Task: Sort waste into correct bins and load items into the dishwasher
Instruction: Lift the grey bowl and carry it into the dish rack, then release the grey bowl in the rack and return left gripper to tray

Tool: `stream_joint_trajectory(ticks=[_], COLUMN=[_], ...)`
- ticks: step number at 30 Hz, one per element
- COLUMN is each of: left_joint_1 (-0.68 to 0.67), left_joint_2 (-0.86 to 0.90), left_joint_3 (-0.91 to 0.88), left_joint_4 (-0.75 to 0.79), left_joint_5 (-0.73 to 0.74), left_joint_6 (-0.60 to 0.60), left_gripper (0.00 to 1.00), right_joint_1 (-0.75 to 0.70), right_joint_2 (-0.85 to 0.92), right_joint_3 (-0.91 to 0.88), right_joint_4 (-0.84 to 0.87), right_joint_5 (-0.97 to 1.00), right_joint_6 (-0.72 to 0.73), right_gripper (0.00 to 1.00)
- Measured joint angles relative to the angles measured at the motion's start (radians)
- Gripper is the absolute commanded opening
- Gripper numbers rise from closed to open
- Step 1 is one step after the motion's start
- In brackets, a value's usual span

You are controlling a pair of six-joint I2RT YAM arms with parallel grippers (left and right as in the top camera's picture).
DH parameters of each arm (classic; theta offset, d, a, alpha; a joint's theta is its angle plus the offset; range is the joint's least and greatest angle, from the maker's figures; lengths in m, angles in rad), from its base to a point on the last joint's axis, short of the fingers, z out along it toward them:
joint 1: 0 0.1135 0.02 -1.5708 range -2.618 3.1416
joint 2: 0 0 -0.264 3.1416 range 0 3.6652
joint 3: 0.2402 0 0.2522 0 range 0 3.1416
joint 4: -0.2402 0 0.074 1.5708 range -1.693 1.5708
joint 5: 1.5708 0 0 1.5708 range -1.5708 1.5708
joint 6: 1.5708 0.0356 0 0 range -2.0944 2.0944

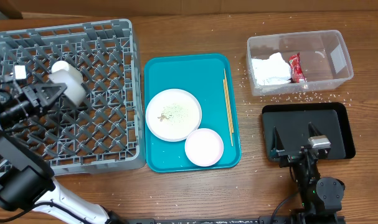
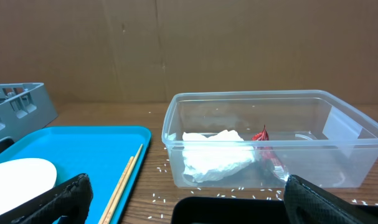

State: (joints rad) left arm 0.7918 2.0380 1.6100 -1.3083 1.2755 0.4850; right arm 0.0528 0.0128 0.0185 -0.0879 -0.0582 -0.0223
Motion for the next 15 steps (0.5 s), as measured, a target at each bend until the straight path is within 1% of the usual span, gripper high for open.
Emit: stream_joint_trajectory(ticks=[2, 3, 5, 10, 13, 15], left_joint_1=[0.027, 0.041, 0.067, 0.108, 0.114, 0.113], left_joint_2=[0.000, 0.000, 0.000, 0.000, 0.007, 0.009], left_joint_3=[-0.002, -0.003, -0.006, -0.003, 0.062, 0.169], left_joint_4=[0.000, 0.000, 0.001, 0.000, -0.063, -0.130], left_joint_5=[-0.026, -0.041, -0.079, -0.198, -0.336, -0.479], left_joint_6=[-0.018, -0.032, -0.063, -0.183, -0.285, -0.367], left_gripper=[0.19, 0.29, 0.40, 0.46, 0.51, 0.50], right_joint_1=[0.000, 0.000, 0.000, 0.000, 0.000, 0.000], right_joint_2=[0.000, 0.000, 0.000, 0.000, 0.000, 0.000], right_joint_3=[0.000, 0.000, 0.000, 0.000, 0.000, 0.000], right_joint_4=[0.000, 0.000, -0.001, 0.000, 0.000, -0.001], right_joint_5=[0.000, 0.000, 0.000, 0.000, 0.000, 0.000], right_joint_6=[0.000, 0.000, 0.000, 0.000, 0.000, 0.001], right_gripper=[1.00, 1.00, 1.00, 1.00, 1.00, 1.00])
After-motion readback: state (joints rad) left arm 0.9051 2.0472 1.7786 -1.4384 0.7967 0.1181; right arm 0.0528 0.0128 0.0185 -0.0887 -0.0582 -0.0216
